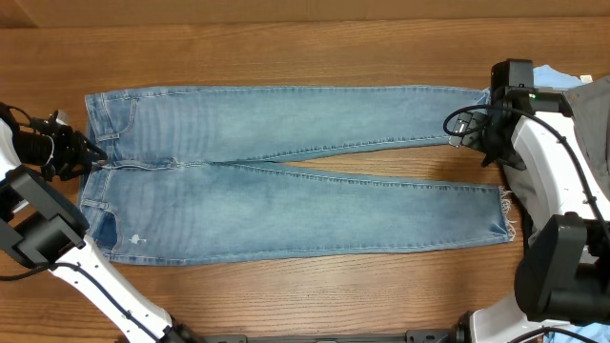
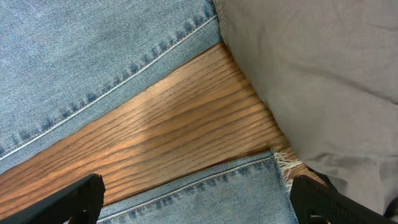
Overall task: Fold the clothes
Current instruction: 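Grasp the waistband with the left gripper and pull it leftward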
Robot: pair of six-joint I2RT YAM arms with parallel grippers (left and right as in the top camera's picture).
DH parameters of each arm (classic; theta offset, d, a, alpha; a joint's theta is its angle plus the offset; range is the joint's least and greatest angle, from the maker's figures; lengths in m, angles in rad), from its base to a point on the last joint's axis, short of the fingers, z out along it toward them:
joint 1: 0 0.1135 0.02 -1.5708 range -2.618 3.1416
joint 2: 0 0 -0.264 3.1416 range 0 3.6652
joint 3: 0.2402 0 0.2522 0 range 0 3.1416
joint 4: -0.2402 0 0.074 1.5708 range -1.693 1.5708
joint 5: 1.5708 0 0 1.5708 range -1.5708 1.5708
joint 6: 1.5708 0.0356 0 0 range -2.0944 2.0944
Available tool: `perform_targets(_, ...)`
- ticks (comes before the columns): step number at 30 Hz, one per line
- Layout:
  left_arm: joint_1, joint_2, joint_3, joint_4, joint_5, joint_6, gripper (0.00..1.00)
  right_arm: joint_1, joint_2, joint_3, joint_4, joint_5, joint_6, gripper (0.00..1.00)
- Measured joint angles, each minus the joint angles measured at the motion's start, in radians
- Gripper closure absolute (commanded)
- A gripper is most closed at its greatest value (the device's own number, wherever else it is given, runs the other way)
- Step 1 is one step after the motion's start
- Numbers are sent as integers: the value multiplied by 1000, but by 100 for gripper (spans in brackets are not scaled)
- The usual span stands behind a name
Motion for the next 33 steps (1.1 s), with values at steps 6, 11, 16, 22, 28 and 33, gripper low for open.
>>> perform_targets(6,0,0,0,4,-1,4,86,0,0,0,0,0,-1,0)
perform_targets(11,0,0,0,4,-1,1,96,0,0,0,0,0,0,0)
perform_targets(16,0,2,12,-15,-1,0,96,0,0,0,0,0,0,0)
perform_targets(22,-2,4,167,-88,-29,-21,96,0,0,0,0,0,0,0)
perform_targets(28,-2,4,185,-96,-180,-96,95,0,0,0,0,0,0,0)
perform_targets(33,-2,4,185,-98,-277,-147,95,0,0,0,0,0,0,0)
